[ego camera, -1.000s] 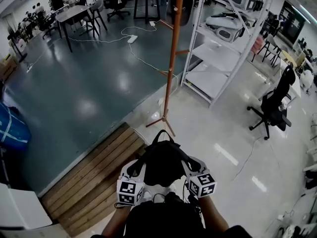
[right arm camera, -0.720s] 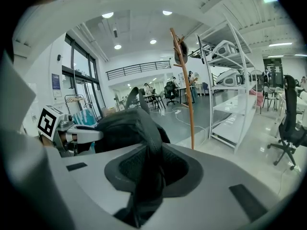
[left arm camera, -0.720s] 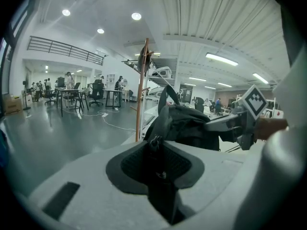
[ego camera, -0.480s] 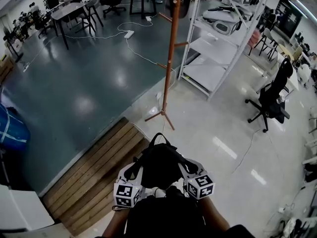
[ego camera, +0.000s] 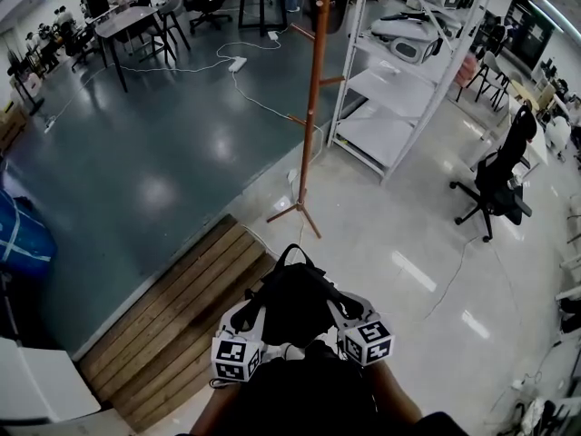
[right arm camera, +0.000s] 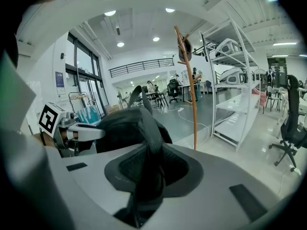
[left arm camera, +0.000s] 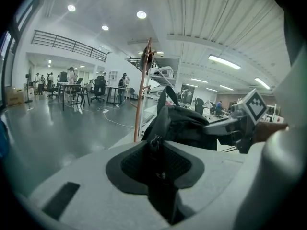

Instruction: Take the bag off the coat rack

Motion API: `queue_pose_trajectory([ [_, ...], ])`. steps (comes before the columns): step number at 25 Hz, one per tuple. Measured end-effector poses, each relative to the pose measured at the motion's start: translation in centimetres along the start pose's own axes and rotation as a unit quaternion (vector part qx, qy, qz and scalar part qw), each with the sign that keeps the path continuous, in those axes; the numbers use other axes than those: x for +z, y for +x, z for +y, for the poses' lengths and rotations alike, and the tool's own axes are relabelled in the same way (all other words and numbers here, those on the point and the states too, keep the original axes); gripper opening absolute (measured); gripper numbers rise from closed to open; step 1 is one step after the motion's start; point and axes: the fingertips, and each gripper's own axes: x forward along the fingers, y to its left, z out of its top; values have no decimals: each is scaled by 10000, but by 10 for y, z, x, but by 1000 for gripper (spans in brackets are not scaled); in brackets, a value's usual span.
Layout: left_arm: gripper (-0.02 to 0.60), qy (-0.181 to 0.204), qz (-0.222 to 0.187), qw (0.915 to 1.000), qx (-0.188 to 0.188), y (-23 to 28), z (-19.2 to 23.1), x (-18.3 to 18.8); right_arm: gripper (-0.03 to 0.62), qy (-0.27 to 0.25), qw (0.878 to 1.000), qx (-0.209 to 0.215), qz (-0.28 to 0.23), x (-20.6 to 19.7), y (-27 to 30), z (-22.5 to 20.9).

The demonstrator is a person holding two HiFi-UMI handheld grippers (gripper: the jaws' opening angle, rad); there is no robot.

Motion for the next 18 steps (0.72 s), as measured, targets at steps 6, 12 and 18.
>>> queue_pose_trajectory([
  [6, 87, 28, -4, 10000, -60, 2, -2, 1, 80, -2, 10000, -50, -11, 2, 0, -4],
  [12, 87, 13, -33, 10000, -66, 3, 2, 5, 80, 66, 10000, -45, -23, 3, 2, -2],
  [18, 87, 26, -7, 10000, -81, 0, 4, 1, 80, 124, 9999, -36, -17, -1, 3, 2],
])
